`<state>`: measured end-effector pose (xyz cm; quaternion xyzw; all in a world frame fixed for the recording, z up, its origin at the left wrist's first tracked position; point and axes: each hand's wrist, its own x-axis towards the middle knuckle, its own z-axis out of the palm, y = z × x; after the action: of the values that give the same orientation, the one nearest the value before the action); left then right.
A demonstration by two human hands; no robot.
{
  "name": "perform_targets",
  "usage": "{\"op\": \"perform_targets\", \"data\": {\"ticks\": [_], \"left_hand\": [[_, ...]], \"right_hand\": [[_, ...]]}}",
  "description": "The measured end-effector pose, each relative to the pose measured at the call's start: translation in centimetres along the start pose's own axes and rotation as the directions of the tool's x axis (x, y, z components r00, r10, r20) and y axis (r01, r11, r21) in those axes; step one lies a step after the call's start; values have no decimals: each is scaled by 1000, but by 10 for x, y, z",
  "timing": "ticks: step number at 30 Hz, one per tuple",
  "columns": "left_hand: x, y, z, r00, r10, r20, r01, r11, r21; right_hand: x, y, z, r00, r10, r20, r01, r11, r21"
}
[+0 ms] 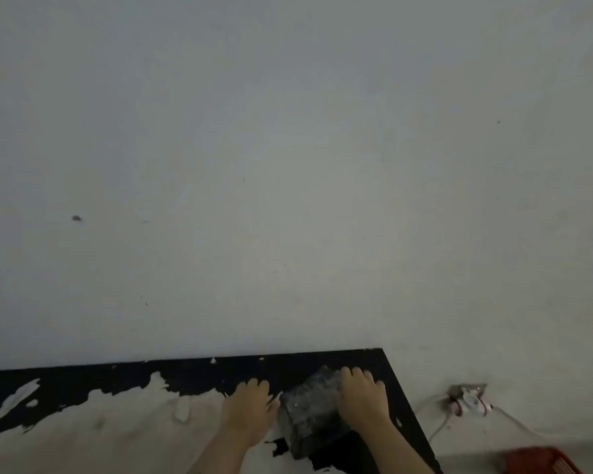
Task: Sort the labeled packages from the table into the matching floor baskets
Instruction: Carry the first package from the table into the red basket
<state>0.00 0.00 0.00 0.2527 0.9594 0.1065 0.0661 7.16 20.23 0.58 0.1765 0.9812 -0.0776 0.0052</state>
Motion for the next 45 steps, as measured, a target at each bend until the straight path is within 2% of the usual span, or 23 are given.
{"op": "perform_targets", "data": {"ticks": [2, 13, 18, 24, 32, 37, 40, 42, 43, 45], "left_hand": [[9, 4, 18, 997, -36, 71, 37, 999, -13], [35, 13, 64, 981, -157, 116, 182, 950, -255], [41, 18, 69, 966, -203, 160, 251, 888, -386], [43, 24, 76, 948, -242, 208, 318, 764, -562], [46, 25, 57, 958, -238, 161, 287, 768, -572], [40, 18, 38, 983, -176, 44, 160, 727, -668], [31, 11, 31, 986, -164, -16, 92, 633, -769], [25, 8, 28, 975, -223, -20, 100, 512, -853], [22, 8, 26, 964, -265, 6, 120, 414, -902], [16, 12, 21, 944, -309, 112, 157, 122, -980]], "right_hand": [[6, 9, 14, 996, 68, 51, -72, 995, 72], [13, 22, 59, 976, 194, 104, -219, 896, 386], [15, 23, 62, 972, 190, 138, -235, 792, 563], [17, 24, 63, 971, 182, 157, -240, 731, 639], [18, 30, 55, 969, 221, 106, -229, 662, 714], [17, 38, 36, 972, 195, 130, -217, 541, 812], [14, 40, 22, 975, 154, 157, -215, 519, 827], [10, 38, 11, 992, 79, 94, -122, 544, 830], [8, 36, 6, 998, 43, 48, -64, 553, 831], [1, 31, -2, 999, -2, -40, 34, 563, 826]]}}
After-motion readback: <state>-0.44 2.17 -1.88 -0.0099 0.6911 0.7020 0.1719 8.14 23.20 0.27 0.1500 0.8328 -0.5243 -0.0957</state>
